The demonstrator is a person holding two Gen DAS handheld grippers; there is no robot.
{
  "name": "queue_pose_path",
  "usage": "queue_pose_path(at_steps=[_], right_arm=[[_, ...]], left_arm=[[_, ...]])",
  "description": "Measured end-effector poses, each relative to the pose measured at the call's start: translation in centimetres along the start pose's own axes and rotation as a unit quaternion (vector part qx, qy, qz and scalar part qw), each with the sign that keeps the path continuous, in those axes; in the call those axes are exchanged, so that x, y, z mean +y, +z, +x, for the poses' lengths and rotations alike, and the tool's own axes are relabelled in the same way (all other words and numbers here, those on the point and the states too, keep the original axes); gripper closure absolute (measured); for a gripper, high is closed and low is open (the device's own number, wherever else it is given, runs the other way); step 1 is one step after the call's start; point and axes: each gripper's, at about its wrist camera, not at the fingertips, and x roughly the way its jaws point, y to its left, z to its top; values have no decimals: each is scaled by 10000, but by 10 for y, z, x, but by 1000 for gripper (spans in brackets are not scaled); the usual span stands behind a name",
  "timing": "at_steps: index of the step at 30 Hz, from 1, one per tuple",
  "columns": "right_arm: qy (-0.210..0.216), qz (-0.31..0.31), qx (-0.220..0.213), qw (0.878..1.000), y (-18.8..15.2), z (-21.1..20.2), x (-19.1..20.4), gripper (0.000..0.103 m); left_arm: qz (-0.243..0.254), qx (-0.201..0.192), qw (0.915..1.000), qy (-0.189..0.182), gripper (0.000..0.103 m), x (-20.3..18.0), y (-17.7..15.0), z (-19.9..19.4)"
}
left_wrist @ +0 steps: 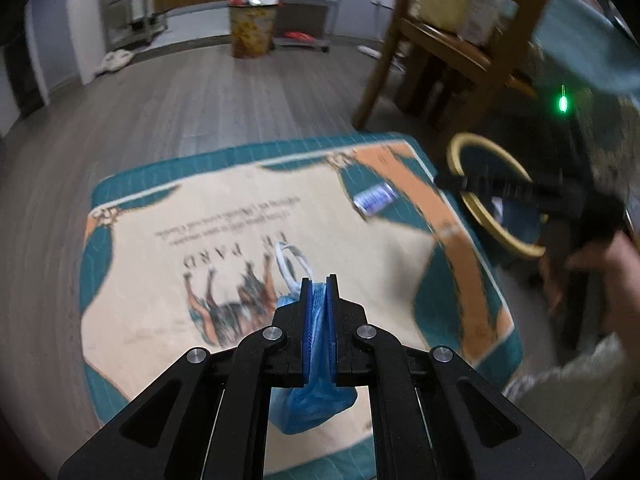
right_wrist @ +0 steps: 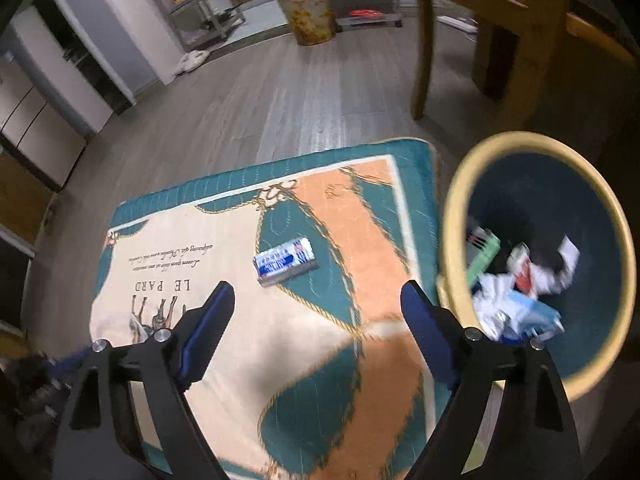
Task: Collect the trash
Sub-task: 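Grasp the white-blue COLTALIN box with the right gripper while the left holds the mask, then carry the mask and box over the bin and open both grippers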
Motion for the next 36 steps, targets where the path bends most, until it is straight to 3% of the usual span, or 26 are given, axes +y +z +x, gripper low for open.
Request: queue_pose_path(at_steps=[8,14,19,28,36], right_arm=[[-256,-1119,149,9933,-2,55,30,19],[-424,-1180,285,9917,1,79,31,19],[-628,-1422,234,9876,-1,84,36,45],[-622,-1586,43,9854,2,45,40,45],[-391,-848,-163,9955,28,-46,14,45]], left_arm=[[-516,-41,9986,-64,95,30,19,14],[-700,3,9974,-140,95,41,25,24],[-719,45,9973,-159,95,41,25,27],[-463,-85,9989,36,95,29,33,21],[-229,-347,9991,77,95,9,48,10]])
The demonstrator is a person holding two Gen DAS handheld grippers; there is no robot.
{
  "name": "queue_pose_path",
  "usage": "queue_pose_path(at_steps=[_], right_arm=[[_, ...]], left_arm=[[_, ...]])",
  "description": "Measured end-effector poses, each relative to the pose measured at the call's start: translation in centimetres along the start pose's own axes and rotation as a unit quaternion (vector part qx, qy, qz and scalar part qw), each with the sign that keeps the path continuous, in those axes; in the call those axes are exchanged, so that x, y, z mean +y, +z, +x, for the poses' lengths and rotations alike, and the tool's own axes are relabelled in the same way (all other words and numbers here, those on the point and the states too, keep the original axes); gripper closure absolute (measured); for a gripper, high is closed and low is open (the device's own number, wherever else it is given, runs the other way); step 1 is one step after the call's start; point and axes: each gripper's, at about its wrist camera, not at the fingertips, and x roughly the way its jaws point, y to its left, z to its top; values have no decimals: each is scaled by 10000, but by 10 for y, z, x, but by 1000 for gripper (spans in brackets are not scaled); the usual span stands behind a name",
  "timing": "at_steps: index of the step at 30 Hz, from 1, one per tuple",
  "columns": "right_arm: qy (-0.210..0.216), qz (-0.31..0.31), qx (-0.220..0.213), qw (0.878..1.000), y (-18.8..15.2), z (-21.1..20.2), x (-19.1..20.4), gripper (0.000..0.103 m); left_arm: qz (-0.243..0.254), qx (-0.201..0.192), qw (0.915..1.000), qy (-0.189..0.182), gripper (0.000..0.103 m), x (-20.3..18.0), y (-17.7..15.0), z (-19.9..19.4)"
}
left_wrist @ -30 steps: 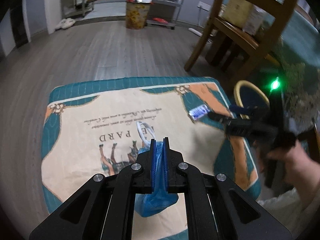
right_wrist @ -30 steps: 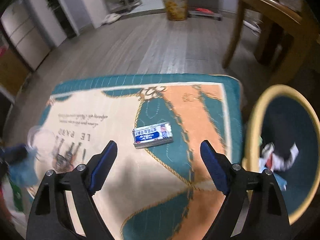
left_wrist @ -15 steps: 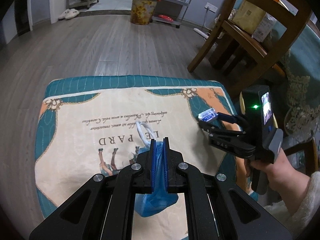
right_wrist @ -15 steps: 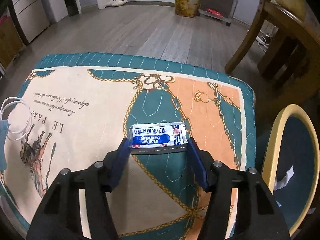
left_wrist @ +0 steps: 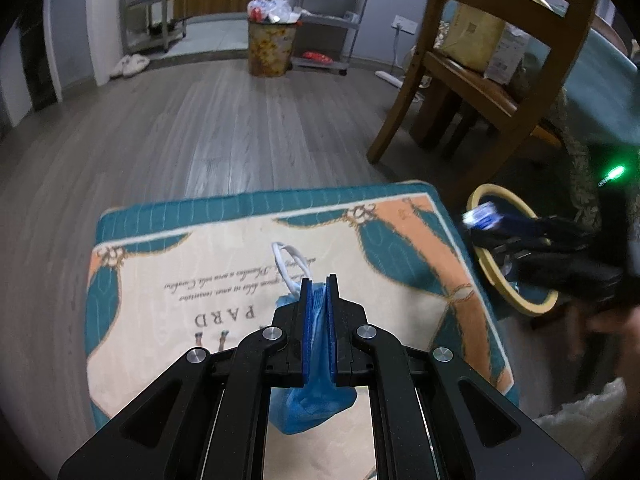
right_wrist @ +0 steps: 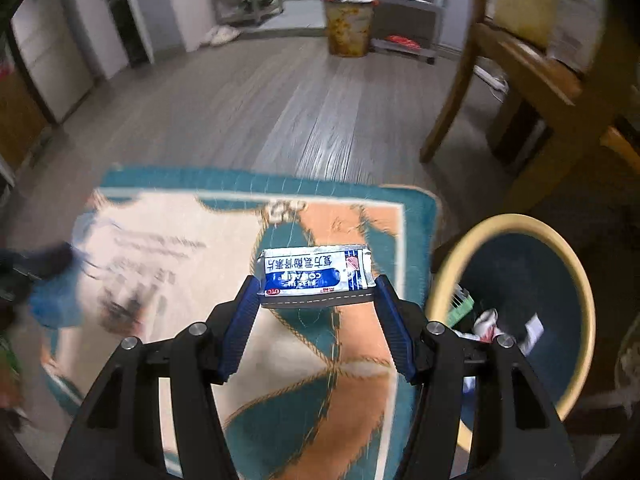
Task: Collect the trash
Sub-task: 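Carry the mask and box over the bin and open both grippers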
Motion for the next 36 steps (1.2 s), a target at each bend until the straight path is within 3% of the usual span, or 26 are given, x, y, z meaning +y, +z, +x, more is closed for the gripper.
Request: queue_pose_path(at_steps=[4,9,14,24,29,36], right_arm=[[15,-117,-229,9997,0,-48,-14,45],[3,-29,-416,9991,-16,-78,-43,45],[-71,250,-329,9991,-24,-69,-77,45],[-832,414,-108,9956,-38,-40,-164,45],[-788,831,237,9931,-57,-23,-203,45],[-695,1007,263,9921,-70,-26,-219,45]], left_arm=[[93,-118,9998,-96,95,-15,9,-4],[308,-188,9992,-153,95,-34,15,-2],[481,-96,9987,-167,95,-56,16,11],[979,48,9936,-560,95,-129,24,51],[1113,40,9873,-1131,95,-174,29,70],[1320,-21,9784,-1590,95,-237,32,94]])
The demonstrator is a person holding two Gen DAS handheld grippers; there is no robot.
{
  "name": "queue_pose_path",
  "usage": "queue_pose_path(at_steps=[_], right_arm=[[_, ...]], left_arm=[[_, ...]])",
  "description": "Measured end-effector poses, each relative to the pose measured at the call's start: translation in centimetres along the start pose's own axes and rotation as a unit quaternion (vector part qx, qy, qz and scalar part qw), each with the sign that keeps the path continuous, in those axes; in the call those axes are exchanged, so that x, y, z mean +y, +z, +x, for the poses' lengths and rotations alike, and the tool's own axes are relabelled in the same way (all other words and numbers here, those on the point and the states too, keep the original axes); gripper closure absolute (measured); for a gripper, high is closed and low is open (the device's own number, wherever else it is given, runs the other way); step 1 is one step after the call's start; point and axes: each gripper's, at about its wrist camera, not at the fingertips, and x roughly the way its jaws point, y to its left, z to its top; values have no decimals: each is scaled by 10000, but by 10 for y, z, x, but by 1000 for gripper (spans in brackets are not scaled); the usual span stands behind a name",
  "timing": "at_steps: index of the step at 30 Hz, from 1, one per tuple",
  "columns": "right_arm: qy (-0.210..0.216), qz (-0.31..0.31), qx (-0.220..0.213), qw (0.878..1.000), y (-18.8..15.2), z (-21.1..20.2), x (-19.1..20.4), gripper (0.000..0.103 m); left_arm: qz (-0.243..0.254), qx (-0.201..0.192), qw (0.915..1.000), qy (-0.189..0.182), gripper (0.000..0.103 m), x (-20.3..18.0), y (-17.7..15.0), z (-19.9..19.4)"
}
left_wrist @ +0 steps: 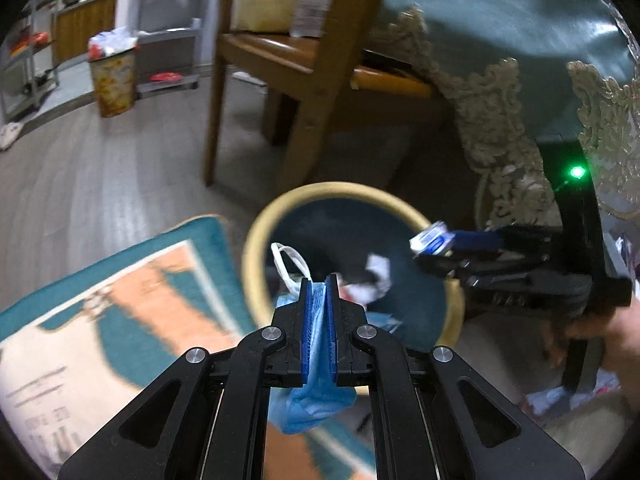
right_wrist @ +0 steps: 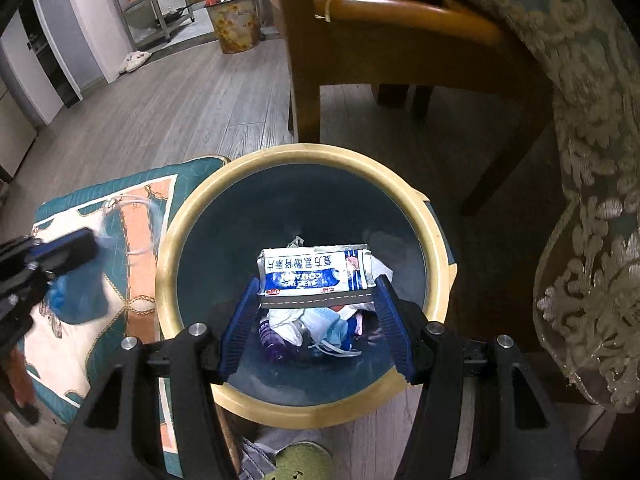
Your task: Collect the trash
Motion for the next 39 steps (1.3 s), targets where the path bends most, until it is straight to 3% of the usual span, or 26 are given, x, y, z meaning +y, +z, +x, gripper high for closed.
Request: queue_pose_path(at_steps=[2,4,5,6,12,15,18,26,34,35,38,39], right_arm=[[22,56,-37,10000,0,-3,-3,45],[-1,51,-47,10000,0,-5,-4,44],[-30,24,-50,10000,0,-6,-4,44],[-53,-8,-50,10000,0,-6,-3,44],[-34,-53,-137,9999,-2,-15,-2,40],[-18,-46,-282,9996,-2,-24,1,37],[13,-9,-419,9991,-2,-36,6,28],[59,172,-804,9966,-14,-79,27,27],[129,111,-1023,9946,-46,-122,64,27],[121,114,-1053,9943,-50,-126,67,27],[6,211,-1110,9936,-67,-139,73,17],[-7,255,-1114,9934,-73,-142,75,14]], left_arm=[[-24,-18,10000,-23,93,-8,4,10],[-100,-14,9999,-31,80,-10,5,15],[-127,-11,9999,15,69,-11,5,16],[-146,-24,9999,52,66,-10,5,17],[-122,-50,9998,175,66,-5,-1,-3],[-126,-122,9997,161,66,0,-3,-29],[-170,-192,9996,141,66,2,-4,-61],[67,-237,9989,387,65,-2,-36,-141],[355,-44,9969,706,62,-14,-70,-156],[411,-18,9964,738,56,-16,-74,-156],[537,-86,9954,792,23,-22,-80,-159],[552,-144,9954,773,21,-23,-81,-161]])
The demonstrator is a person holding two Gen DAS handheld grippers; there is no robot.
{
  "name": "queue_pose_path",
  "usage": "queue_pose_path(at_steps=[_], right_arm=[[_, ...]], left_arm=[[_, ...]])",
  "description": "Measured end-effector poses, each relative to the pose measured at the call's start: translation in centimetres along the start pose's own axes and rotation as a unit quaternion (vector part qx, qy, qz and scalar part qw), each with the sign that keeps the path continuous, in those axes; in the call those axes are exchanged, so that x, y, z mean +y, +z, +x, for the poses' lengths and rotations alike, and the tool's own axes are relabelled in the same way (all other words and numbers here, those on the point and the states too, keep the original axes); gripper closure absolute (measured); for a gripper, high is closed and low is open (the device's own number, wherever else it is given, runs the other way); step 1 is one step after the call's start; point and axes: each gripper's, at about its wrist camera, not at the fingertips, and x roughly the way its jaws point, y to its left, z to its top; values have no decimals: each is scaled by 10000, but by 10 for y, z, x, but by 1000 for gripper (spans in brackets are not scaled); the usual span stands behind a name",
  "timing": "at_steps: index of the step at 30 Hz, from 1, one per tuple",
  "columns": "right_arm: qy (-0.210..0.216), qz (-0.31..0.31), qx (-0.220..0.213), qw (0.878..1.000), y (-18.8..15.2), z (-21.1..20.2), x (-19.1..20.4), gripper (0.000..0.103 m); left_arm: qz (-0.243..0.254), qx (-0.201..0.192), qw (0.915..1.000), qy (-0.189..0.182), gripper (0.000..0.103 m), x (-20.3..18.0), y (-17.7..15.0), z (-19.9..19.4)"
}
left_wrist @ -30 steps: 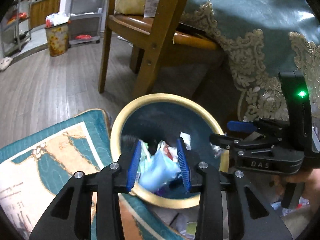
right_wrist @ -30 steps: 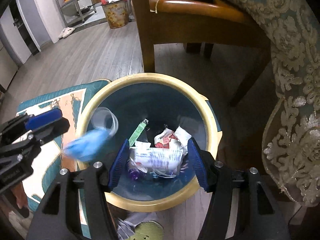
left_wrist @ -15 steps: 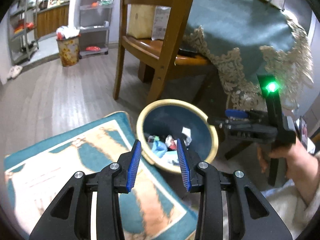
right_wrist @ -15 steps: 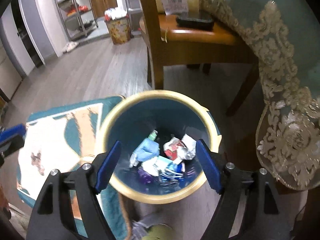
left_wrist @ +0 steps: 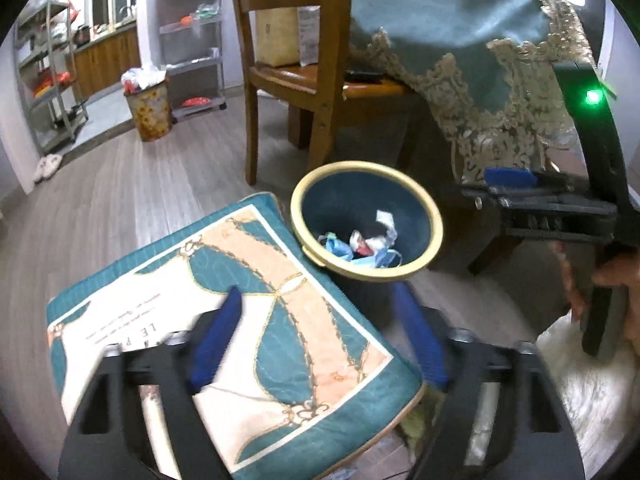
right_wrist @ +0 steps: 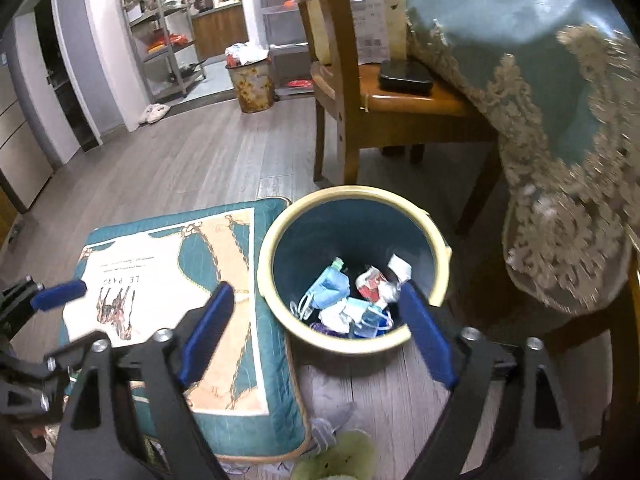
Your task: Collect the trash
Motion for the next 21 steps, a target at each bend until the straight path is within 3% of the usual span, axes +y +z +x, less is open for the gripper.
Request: queue_pose_path(at_steps=[3,6,14,21], right_arm=[[-59,9,-11,10000,-13,-9,4,6],[-171,-144,72,9997,-22,-10,10,6],[-325,-217,115,9992,-28,-3,8,6],[-275,54,113,9995,-27,-2,-2,6]], left_arm=[[48,-105,9999,119,8,-3,-1,-2],[42,-137,9997,185,7,-2,0,-2],[-667,-135,9975,183,5,20,7,9],[-534,-198,9981,224,5,18,11,11]])
